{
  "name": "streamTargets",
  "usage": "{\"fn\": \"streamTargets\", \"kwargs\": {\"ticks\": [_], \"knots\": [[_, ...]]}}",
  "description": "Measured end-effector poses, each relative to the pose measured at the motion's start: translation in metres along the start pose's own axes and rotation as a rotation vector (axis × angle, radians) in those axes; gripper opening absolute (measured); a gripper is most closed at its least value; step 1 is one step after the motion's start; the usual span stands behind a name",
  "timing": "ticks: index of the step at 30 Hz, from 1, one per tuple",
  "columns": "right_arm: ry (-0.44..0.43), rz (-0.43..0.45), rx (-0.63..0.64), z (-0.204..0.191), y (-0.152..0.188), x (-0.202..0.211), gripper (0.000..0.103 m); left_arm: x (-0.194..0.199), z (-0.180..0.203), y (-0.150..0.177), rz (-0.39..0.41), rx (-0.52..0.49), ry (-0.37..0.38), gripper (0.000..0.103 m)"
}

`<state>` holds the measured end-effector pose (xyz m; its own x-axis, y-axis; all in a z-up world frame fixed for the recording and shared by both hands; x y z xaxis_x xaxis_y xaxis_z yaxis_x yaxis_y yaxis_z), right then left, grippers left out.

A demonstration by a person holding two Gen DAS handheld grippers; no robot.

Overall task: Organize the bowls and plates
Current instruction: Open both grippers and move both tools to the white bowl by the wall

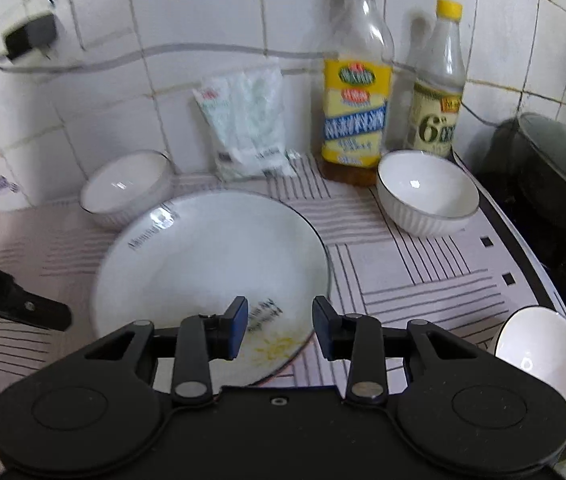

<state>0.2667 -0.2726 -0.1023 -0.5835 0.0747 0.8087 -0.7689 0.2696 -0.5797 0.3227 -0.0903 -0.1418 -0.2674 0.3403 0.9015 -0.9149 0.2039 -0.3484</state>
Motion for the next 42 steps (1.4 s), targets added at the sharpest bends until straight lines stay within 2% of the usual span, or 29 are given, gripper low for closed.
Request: {"fn": "streamTargets", "kwargs": {"ticks": [3, 7, 10, 16, 18, 25, 27, 32, 35, 37, 39, 42], "knots": [[-0.036, 0.028, 0.014, -0.008, -0.005, 0.020, 0.043, 0.016, -0.002, 0.009, 0.019, -0.013, 0.015, 0.015], [-0.023, 0.052, 0.057, -0.018, -0.003, 0.035, 0.043, 0.034, -0.007, 0.021, 0.028, -0.014, 0.021, 0.015], [-0.051, 0.055, 0.062, -0.025, 0.000, 0.049, 0.045, 0.046, -0.011, 0.028, 0.040, -0.011, 0.009, 0.016], [-0.126, 0.093, 0.092, -0.044, -0.004, 0.077, 0.057, 0.072, -0.019, 0.039, 0.067, -0.041, -0.043, 0.020], [-0.191, 0.101, 0.094, -0.052, -0.008, 0.084, 0.066, 0.083, -0.023, 0.041, 0.079, -0.049, -0.053, 0.026], [-0.317, 0.139, 0.146, -0.083, -0.021, 0.096, 0.068, 0.104, -0.035, 0.040, 0.108, -0.074, -0.055, 0.036], [-0.347, 0.139, 0.169, -0.092, -0.025, 0.093, 0.069, 0.106, -0.039, 0.037, 0.117, -0.078, -0.071, 0.043], [-0.391, 0.137, 0.181, -0.104, -0.038, 0.080, 0.073, 0.106, -0.053, 0.026, 0.128, -0.067, -0.092, 0.053], [-0.393, 0.137, 0.184, -0.108, -0.045, 0.066, 0.075, 0.100, -0.065, 0.016, 0.137, -0.059, -0.119, 0.065], [-0.386, 0.135, 0.181, -0.109, -0.051, 0.055, 0.078, 0.095, -0.074, 0.009, 0.147, -0.040, -0.131, 0.068], [-0.389, 0.135, 0.166, -0.110, -0.056, 0.044, 0.088, 0.086, -0.083, 0.000, 0.150, -0.014, -0.127, 0.078], [-0.393, 0.142, 0.138, -0.109, -0.063, 0.028, 0.088, 0.072, -0.093, -0.012, 0.161, 0.006, -0.125, 0.083]]}}
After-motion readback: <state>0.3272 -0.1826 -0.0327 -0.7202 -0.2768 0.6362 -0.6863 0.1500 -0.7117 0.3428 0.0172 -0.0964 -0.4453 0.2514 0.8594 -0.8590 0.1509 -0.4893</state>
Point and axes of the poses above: each gripper's, at about its wrist camera, not at the fingertips, and x roughly against the way its jaws point, z to its right, y to its underside, the point moved 5 cm from there along -x, roughly the way its jaws point, and after that the axes turned 5 degrees about -x, right-handed, at the moved point
